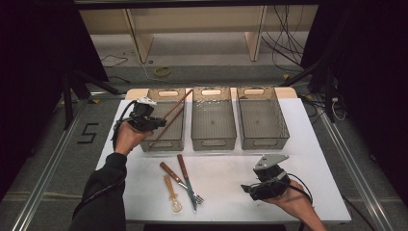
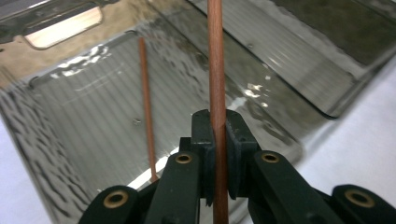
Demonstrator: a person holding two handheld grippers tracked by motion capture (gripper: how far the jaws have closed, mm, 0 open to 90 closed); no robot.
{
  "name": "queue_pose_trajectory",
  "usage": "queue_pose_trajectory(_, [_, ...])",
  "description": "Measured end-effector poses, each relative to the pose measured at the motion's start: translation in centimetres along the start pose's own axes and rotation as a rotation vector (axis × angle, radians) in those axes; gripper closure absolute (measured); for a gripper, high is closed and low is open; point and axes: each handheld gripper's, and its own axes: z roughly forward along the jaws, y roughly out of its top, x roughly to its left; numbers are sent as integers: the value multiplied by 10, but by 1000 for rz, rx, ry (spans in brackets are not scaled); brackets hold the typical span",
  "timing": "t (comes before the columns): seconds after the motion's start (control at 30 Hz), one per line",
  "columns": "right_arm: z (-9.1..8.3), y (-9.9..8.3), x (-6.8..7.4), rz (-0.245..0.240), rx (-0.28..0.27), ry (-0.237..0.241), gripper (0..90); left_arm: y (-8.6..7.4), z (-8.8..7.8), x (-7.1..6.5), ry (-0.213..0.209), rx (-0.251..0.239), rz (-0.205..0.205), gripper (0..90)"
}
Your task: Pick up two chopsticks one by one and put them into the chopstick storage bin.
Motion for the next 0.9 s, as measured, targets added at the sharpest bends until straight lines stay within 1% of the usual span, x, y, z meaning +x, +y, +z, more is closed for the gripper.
queue_pose_trajectory(0.13, [0,-1,1,-4,-2,-2,296,2,6,12,26,-3,-40,838])
queue_pose_trajectory(0.2, [0,-1,1,-5,-2,-1,296,2,9,16,32,2,-56,837])
queue_pose_trajectory(0.23, [0,0,1,-5,-3,0,296,2,11,18,34,4,-66,837])
queue_pose_trajectory(0.3, [0,0,1,-8,1,2,296,1,14,20,43,14,-69,837])
queue_pose_trajectory(0.37, [0,-1,2,-10,4,3,296,0,18,23,58,17,-84,837])
queue_pose_trajectory(0.43, [1,-1,2,-9,9,2,296,-2,22,26,64,18,-105,837])
queue_pose_trajectory(0.5, [1,-1,2,-10,9,5,296,-3,25,28,67,28,-112,837])
queue_pose_trajectory(0.63, [1,-1,2,-11,8,4,296,-6,30,31,72,29,-131,837])
queue_pose_trajectory(0.77, [1,-1,2,-11,11,3,297,-6,32,35,75,39,-137,836])
queue_pose_trajectory(0.9, [1,-1,2,-16,13,9,297,-6,37,38,77,42,-151,835])
